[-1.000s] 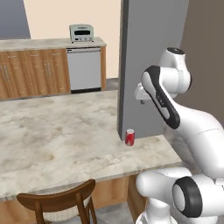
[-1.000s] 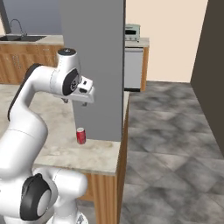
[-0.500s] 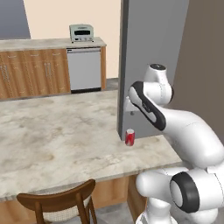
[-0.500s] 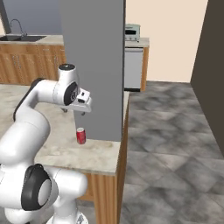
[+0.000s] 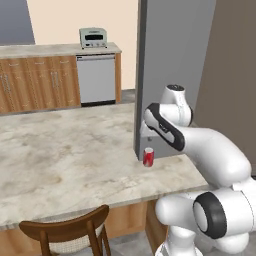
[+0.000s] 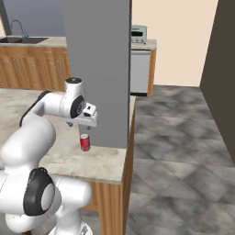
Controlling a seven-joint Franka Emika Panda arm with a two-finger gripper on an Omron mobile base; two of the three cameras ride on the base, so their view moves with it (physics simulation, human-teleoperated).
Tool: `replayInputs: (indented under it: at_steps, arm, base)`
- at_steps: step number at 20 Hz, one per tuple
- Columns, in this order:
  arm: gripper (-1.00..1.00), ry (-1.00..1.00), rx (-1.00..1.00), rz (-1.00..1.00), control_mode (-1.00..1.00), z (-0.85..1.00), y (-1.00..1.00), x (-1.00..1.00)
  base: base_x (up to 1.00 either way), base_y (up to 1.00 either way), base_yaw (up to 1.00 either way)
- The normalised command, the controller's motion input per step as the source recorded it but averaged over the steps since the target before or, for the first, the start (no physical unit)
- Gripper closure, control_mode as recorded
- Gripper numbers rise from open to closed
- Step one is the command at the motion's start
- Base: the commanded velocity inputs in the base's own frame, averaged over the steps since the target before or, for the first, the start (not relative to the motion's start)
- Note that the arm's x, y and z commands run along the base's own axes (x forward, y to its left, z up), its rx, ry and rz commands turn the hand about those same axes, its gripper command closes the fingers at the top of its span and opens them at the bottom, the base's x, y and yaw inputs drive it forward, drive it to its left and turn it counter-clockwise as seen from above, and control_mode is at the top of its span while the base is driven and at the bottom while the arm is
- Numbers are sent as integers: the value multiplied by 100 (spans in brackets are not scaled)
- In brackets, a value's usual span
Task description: Four empty soda cans are scattered around the kitchen. Gather all the cans and cluster them next to the stove for recycling.
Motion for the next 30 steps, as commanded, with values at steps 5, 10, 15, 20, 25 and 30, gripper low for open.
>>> replayInputs:
  at_steps: [5,10,15,20,25,30]
  arm:
    - [-100,11,0,0,-100,-43,0,10]
    - [-100,6,0,0,-100,-49,1,9]
    - [-100,2,0,0,-100,-34,6,20]
    - [-100,0,0,0,-100,-21,2,28]
    - [-100,0,0,0,-100,-25,0,21]
    - [-100,0,0,0,-100,-21,3,22]
  base:
    - [0,0,0]
    - [0,0,0]
    - [0,0,0]
    - [0,0,0]
    - [0,0,0]
    - [0,0,0]
